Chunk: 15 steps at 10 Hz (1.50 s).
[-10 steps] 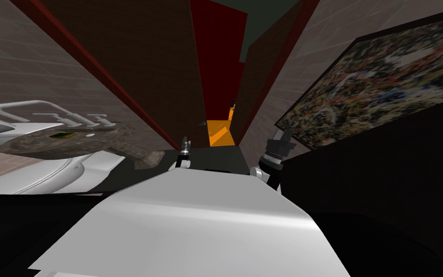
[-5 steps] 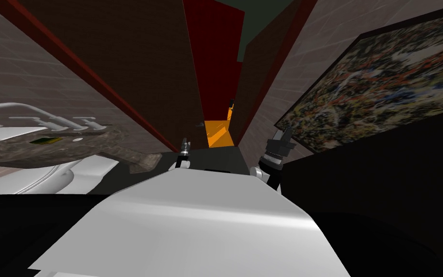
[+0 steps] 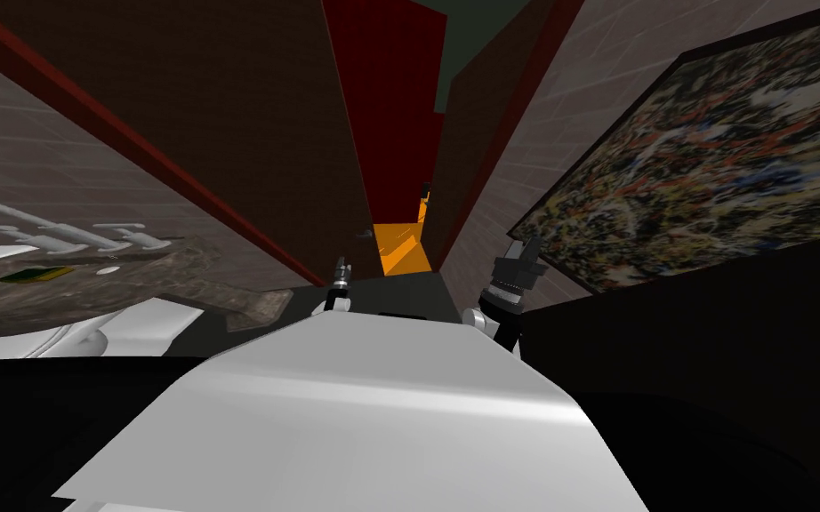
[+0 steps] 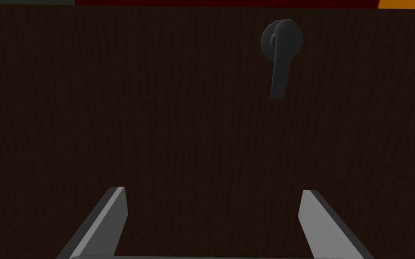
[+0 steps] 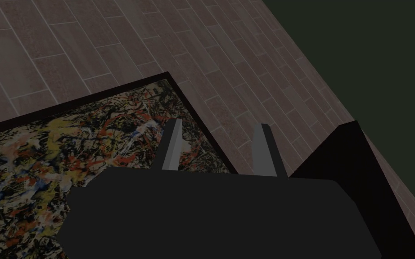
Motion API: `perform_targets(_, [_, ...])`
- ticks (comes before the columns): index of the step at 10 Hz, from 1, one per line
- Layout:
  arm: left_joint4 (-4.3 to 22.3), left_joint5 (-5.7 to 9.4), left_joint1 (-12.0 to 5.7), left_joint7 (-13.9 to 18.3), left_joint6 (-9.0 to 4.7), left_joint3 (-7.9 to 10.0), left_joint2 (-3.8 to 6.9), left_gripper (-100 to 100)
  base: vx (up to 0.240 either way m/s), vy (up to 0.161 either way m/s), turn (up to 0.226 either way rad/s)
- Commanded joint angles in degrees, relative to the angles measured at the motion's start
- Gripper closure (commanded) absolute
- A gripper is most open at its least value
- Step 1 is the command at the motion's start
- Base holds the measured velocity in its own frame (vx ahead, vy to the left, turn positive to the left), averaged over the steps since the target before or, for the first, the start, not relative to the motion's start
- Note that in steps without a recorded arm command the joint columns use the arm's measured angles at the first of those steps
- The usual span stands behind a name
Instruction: Push the door open
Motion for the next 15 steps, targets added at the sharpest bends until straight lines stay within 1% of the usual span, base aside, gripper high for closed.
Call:
perform_targets(1, [2.0,0.34,-0.73,0.3,-0.25,0.07,0.37,-100,0.107,-0.015,-0.051])
perform_targets(8, [11.6,1.58,-4.21,1.7,-2.47,0.24,1.82,-100,0.098,-0.006,-0.046])
perform_targets(9, [12.8,1.73,-4.63,1.9,-2.74,0.26,2.0,-100,0.1,-0.009,-0.042])
perform_targets(10, [12.8,1.73,-4.63,1.9,-2.74,0.26,2.0,-100,0.059,-0.004,-0.009])
perform_targets(11, [15.2,2.03,-5.48,2.2,-3.28,0.3,2.35,-100,0.072,0.006,-0.058])
perform_targets(12, [15.2,2.03,-5.48,2.2,-3.28,0.3,2.35,-100,0.068,0.003,-0.028])
perform_targets(14, [17.5,2.33,-6.33,2.6,-3.83,0.34,2.71,-100,0.069,-0.003,-0.028])
perform_targets(15, [19.4,2.58,-7.02,2.8,-4.27,0.37,2.99,-100,0.097,-0.006,-0.06])
